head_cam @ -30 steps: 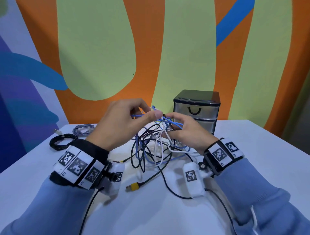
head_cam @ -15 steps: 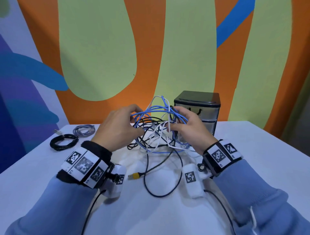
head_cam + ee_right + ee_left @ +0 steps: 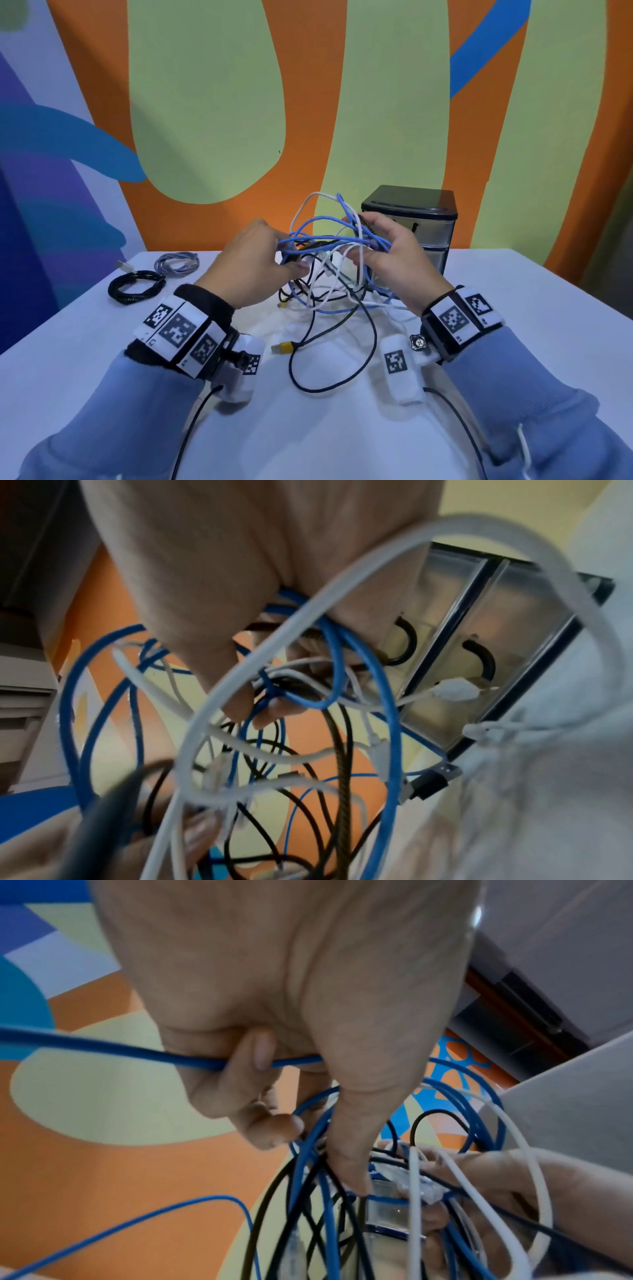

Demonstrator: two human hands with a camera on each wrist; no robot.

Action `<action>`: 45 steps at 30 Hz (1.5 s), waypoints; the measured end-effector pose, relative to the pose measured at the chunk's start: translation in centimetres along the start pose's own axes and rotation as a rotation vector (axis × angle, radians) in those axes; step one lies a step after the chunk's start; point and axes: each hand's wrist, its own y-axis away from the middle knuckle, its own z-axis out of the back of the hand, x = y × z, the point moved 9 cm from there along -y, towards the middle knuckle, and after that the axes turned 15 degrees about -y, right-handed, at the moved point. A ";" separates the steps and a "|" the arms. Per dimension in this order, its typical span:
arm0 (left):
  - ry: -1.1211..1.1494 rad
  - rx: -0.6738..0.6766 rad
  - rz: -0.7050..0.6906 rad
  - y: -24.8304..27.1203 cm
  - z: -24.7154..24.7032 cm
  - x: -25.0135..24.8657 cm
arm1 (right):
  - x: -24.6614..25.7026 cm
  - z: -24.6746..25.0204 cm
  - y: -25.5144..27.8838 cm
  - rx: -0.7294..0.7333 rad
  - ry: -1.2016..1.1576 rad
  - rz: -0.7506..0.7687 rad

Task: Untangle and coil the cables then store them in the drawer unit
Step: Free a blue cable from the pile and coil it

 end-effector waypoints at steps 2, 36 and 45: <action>0.117 -0.046 -0.048 0.1 0.6 -1.0 | 0.2 -0.1 0.2 -0.002 -0.009 0.030; 0.247 -0.093 0.236 0.4 2.1 1.9 | -0.1 0.1 -0.1 0.037 0.135 0.009; 0.753 -0.031 -0.141 1.1 3.6 -2.4 | -0.8 0.4 0.0 0.061 0.396 -0.039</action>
